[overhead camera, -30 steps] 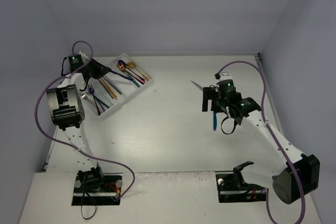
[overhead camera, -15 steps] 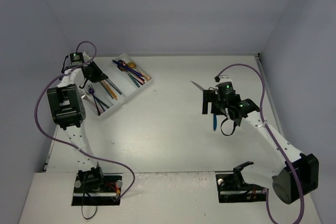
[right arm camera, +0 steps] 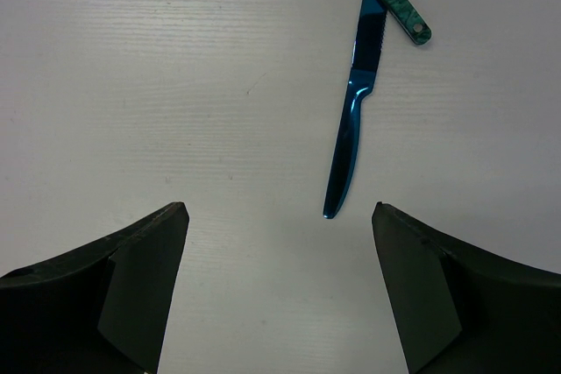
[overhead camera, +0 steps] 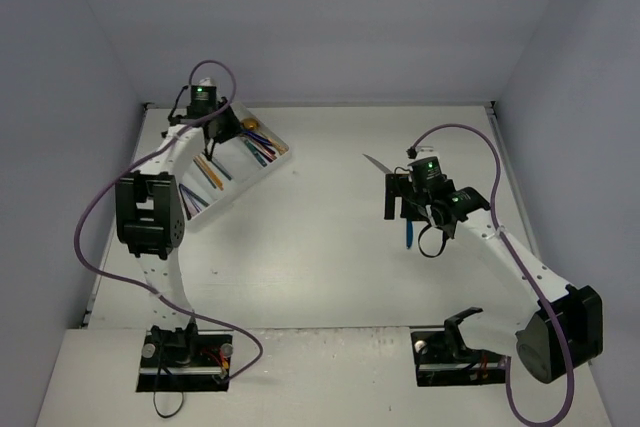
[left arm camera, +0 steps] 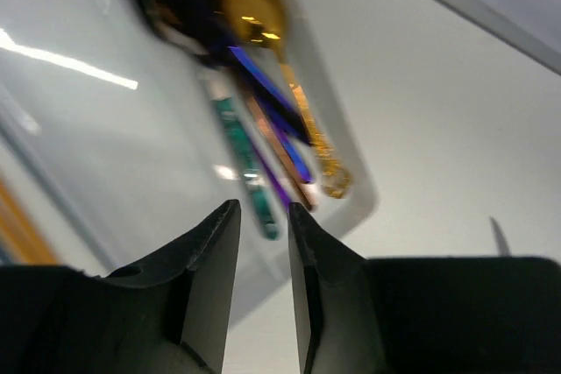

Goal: Sort the eating utensils into containers

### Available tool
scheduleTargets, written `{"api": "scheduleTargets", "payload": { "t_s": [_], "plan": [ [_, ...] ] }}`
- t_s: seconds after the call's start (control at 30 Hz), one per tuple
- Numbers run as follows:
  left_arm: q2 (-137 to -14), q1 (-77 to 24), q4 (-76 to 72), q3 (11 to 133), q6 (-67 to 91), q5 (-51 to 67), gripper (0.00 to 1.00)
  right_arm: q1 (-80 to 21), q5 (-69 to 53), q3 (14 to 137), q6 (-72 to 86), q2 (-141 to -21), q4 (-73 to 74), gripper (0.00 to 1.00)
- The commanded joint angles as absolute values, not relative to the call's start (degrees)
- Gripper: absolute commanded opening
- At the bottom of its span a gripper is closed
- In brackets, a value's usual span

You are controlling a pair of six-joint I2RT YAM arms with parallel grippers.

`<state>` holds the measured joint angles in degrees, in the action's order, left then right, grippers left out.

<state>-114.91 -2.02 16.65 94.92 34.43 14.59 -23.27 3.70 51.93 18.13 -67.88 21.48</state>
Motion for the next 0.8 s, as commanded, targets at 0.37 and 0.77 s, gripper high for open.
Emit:
{"api": "scheduleTargets", "payload": {
  "t_s": [0.37,0.77],
  "plan": [
    [-125.72,-12.46,16.56,111.37,54.32,-17.36,0.34,-22.96,1.88,54.02,15.31,-66.24,20.57,0.84],
    [-135.08,-12.25,24.43,121.90,53.99,-22.61,0.35,-22.94,-3.77,53.70,14.27,-65.92,20.57,0.84]
  ]
}}
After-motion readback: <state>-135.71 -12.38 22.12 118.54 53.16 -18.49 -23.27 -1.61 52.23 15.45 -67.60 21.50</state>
